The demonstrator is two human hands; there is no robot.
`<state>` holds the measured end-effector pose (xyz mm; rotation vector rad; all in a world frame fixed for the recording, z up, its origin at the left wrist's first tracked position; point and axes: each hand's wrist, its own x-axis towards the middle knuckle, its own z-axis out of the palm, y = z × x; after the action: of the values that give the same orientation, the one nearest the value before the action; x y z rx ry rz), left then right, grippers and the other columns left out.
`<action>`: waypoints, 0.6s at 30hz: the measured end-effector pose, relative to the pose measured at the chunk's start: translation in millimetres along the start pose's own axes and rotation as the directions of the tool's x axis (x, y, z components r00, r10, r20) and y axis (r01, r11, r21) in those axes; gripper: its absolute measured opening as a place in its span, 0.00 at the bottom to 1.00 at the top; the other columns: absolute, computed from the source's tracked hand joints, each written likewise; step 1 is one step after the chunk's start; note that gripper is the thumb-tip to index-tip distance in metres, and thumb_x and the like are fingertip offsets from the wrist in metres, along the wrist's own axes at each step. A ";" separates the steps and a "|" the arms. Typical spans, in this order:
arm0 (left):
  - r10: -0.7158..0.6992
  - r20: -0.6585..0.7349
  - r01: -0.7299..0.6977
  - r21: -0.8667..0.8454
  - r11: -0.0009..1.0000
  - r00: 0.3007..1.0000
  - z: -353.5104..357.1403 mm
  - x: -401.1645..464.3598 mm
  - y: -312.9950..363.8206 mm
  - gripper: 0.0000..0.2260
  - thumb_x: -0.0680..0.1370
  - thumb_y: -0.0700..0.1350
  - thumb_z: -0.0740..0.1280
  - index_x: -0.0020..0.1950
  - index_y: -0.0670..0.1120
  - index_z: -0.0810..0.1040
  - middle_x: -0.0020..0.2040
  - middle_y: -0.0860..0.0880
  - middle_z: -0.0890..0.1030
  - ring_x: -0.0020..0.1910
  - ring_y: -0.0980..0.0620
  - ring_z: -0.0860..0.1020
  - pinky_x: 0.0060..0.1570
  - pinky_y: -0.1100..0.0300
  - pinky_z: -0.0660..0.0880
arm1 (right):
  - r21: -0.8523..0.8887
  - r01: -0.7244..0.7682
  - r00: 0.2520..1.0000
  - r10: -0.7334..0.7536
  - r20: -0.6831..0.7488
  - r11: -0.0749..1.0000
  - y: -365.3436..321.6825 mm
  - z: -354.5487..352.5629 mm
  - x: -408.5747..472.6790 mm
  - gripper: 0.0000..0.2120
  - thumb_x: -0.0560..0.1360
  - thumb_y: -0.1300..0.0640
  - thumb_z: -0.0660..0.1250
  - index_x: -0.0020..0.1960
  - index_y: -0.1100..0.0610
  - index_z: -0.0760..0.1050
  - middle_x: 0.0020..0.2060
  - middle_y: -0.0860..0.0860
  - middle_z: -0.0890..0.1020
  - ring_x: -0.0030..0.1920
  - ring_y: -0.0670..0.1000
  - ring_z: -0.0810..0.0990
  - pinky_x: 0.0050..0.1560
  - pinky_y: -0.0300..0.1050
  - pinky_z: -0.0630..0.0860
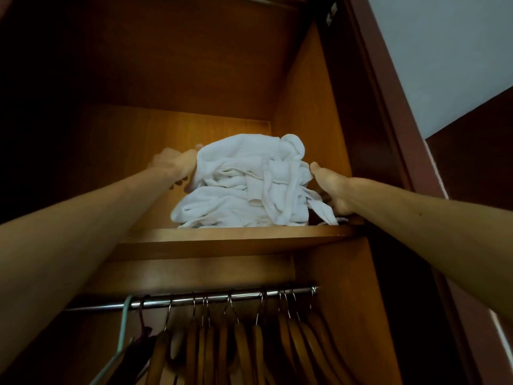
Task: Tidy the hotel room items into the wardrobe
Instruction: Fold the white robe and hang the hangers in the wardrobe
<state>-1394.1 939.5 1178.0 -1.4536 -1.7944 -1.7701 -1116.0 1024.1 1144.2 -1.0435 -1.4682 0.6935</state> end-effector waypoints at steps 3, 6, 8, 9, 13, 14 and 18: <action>0.209 -0.272 -0.173 0.149 0.973 0.939 6.2 -20.6 11.1 0.23 0.82 0.63 0.56 0.47 0.45 0.77 0.38 0.49 0.76 0.44 0.47 0.77 0.47 0.54 0.71 | -0.251 0.163 0.983 -0.178 -0.040 0.954 -0.5 -1.7 -34.0 0.35 0.80 0.32 0.48 0.74 0.56 0.68 0.64 0.56 0.76 0.61 0.58 0.76 0.63 0.52 0.72; 0.485 -0.381 -0.433 0.218 0.874 0.787 17.0 -53.5 13.8 0.17 0.82 0.58 0.58 0.55 0.47 0.78 0.49 0.50 0.80 0.51 0.49 0.78 0.49 0.52 0.75 | -0.478 0.339 0.921 -0.390 -0.008 0.811 14.6 -6.0 -67.8 0.27 0.81 0.35 0.52 0.52 0.57 0.78 0.46 0.53 0.81 0.55 0.59 0.81 0.46 0.45 0.74; 0.632 -0.346 -0.564 0.284 0.775 0.694 23.7 -80.7 17.5 0.14 0.80 0.55 0.59 0.57 0.48 0.77 0.56 0.50 0.79 0.56 0.50 0.75 0.55 0.53 0.73 | -0.596 0.414 0.868 -0.496 0.031 0.688 32.4 -9.4 -87.1 0.25 0.80 0.36 0.56 0.56 0.56 0.77 0.52 0.54 0.81 0.56 0.58 0.80 0.48 0.48 0.76; 0.694 -0.305 -0.620 0.311 0.720 0.652 27.4 -98.8 19.9 0.13 0.80 0.53 0.60 0.56 0.47 0.76 0.56 0.49 0.79 0.56 0.50 0.74 0.56 0.53 0.72 | -0.650 0.437 0.839 -0.542 0.047 0.621 41.5 -11.4 -100.9 0.26 0.79 0.36 0.58 0.63 0.56 0.74 0.59 0.54 0.78 0.59 0.58 0.78 0.54 0.50 0.76; 0.809 -0.090 -0.772 0.252 0.583 0.581 47.1 -185.9 15.9 0.09 0.76 0.49 0.63 0.52 0.47 0.77 0.50 0.50 0.79 0.51 0.48 0.75 0.51 0.49 0.73 | -0.710 0.543 0.732 -0.667 0.138 0.449 89.6 -18.7 -157.4 0.26 0.78 0.40 0.62 0.67 0.57 0.71 0.62 0.52 0.76 0.61 0.55 0.77 0.58 0.55 0.77; 0.801 -0.022 -0.772 0.249 0.585 0.599 54.5 -209.2 11.3 0.08 0.75 0.49 0.64 0.51 0.47 0.76 0.49 0.51 0.79 0.50 0.48 0.75 0.51 0.49 0.73 | -0.699 0.564 0.717 -0.681 0.150 0.440 105.7 -20.5 -170.3 0.24 0.77 0.42 0.63 0.67 0.57 0.72 0.62 0.52 0.76 0.61 0.54 0.76 0.58 0.55 0.77; 0.677 0.166 -0.697 0.181 0.694 0.717 87.8 -299.2 -17.0 0.08 0.74 0.52 0.65 0.52 0.51 0.76 0.50 0.55 0.79 0.49 0.52 0.77 0.47 0.52 0.75 | -0.517 0.623 0.732 -0.670 0.119 0.588 181.1 -32.1 -232.4 0.15 0.77 0.49 0.66 0.62 0.53 0.76 0.56 0.46 0.77 0.54 0.45 0.77 0.52 0.41 0.76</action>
<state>-1222.9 878.3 924.2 -1.7956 -1.1654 -1.0799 -1055.0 890.3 886.9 -0.8065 -1.8536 -0.3207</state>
